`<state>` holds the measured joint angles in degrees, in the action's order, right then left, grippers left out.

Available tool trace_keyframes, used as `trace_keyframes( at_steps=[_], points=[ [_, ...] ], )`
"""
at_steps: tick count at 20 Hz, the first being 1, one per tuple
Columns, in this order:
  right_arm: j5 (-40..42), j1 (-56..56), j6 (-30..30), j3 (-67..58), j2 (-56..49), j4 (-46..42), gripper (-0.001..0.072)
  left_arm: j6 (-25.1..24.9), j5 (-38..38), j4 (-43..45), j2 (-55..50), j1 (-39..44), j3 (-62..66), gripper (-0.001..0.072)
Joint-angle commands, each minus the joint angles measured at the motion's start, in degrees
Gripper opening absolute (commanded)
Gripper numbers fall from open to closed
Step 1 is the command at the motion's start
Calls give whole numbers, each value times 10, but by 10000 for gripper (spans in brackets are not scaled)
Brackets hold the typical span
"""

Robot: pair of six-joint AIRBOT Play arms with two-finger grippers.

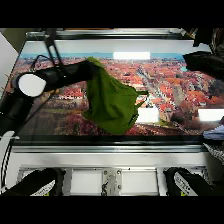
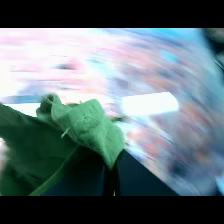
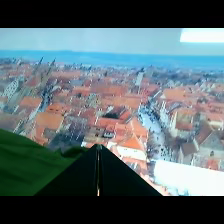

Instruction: Fold the clothes and pants, and hang the long-sleeved shirts on hangers.

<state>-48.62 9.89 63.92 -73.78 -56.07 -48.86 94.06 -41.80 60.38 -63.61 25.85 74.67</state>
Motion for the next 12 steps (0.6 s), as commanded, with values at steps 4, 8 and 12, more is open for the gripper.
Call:
trace_keyframes(
  at_steps=[4, 8, 12],
  points=[
    [32, 0, 0, -11, 3, -3, 7, -17, 30, 59, -111, 326, 35, 15],
    [18, 0, 0, -11, 3, -23, 7, 23, 13, 72, -164, 359, 35, 618],
    [-27, 0, 0, -11, 3, -33, 7, 61, -109, 101, -118, 236, 35, 612]
  ],
)
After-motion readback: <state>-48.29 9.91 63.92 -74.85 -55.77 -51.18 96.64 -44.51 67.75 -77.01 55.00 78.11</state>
